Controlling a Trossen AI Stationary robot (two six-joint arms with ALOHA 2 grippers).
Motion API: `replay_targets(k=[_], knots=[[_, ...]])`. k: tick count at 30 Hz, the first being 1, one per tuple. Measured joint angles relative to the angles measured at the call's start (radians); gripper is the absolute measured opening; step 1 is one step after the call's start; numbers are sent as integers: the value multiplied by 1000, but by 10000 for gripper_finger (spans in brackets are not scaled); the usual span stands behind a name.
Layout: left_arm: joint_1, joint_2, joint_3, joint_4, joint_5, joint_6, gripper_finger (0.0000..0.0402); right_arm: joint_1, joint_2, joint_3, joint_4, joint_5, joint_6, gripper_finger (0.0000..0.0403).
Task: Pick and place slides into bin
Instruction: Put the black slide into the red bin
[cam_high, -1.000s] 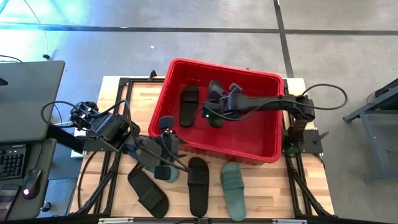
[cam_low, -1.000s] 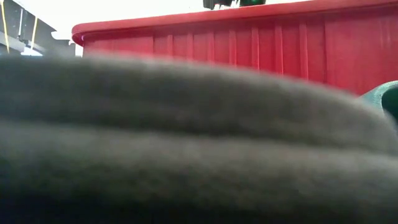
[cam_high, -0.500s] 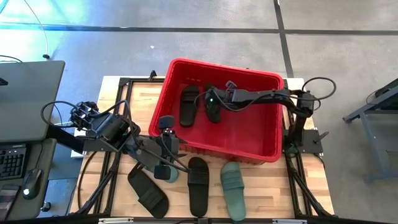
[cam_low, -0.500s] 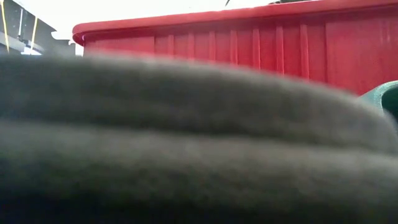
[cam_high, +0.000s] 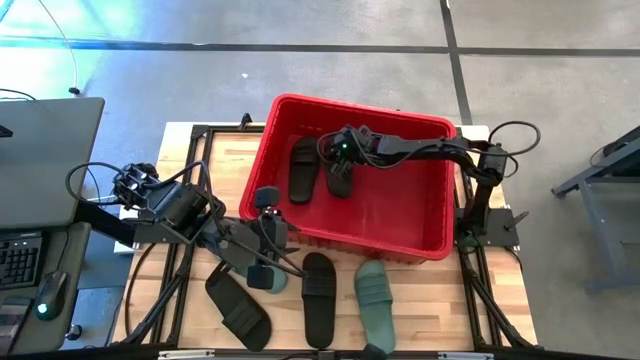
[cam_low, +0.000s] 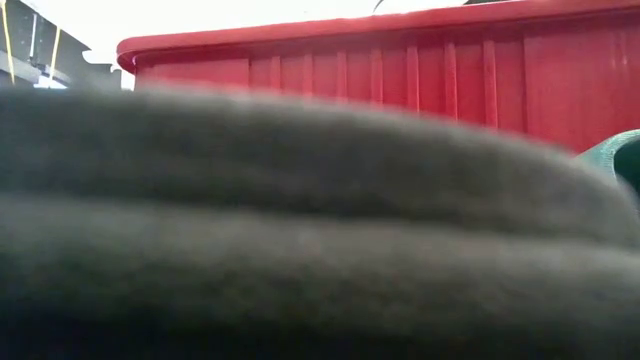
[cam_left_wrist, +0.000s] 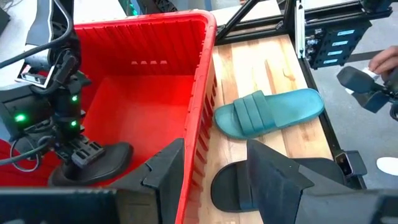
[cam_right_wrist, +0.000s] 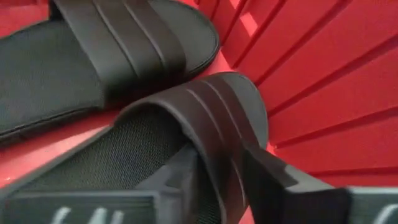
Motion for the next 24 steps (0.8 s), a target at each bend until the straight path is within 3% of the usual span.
replay_targets(k=[6, 12, 18, 24], knots=[[0, 0, 0, 0, 0, 0, 156, 1, 0, 0, -54, -49, 43, 179], [0, 0, 0, -1, 0, 0, 156, 11, 0, 0, -56, -166, 156, 226], [0, 0, 0, -1, 2, -1, 156, 40, -28, 50, -22, -147, 156, 229], [-3, 12, 1, -4, 108, -11, 156, 96, -95, 196, -76, -212, 192, 204]])
